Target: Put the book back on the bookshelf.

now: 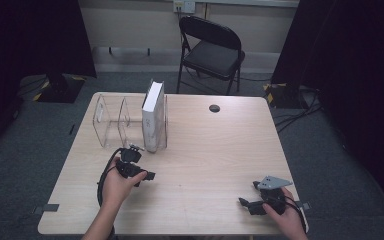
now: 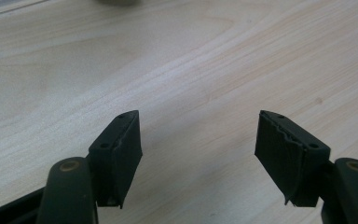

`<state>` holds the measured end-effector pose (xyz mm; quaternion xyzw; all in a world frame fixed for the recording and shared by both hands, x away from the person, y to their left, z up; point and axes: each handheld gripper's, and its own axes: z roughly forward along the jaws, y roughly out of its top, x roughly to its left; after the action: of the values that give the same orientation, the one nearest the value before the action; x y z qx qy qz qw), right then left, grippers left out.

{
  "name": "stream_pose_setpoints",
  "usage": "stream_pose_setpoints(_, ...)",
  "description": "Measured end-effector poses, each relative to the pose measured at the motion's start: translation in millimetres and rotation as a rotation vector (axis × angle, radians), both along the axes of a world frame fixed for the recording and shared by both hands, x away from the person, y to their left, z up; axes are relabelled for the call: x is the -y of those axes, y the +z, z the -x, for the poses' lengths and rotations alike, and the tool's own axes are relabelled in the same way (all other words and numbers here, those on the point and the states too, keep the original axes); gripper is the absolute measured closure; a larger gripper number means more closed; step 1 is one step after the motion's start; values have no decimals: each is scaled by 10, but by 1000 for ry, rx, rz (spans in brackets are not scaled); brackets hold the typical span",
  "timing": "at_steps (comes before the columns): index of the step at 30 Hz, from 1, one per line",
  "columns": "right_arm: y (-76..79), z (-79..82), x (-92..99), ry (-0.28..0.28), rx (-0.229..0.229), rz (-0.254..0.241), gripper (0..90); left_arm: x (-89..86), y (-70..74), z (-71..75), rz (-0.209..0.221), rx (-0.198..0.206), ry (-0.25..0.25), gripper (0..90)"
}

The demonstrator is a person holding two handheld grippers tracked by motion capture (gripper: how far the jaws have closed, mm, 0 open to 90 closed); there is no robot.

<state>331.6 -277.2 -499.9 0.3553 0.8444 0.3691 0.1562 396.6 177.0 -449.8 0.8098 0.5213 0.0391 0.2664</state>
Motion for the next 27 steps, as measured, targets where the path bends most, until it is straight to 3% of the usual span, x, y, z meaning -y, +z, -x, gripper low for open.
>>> stream_pose_setpoints(15,-1,0,0,2,2,1,142,-3,-113,41,-24,20,4,307)
stream_pose_setpoints(27,-1,2,-3,1,3,5,138,-44,-212,77,-16,31,8,290)
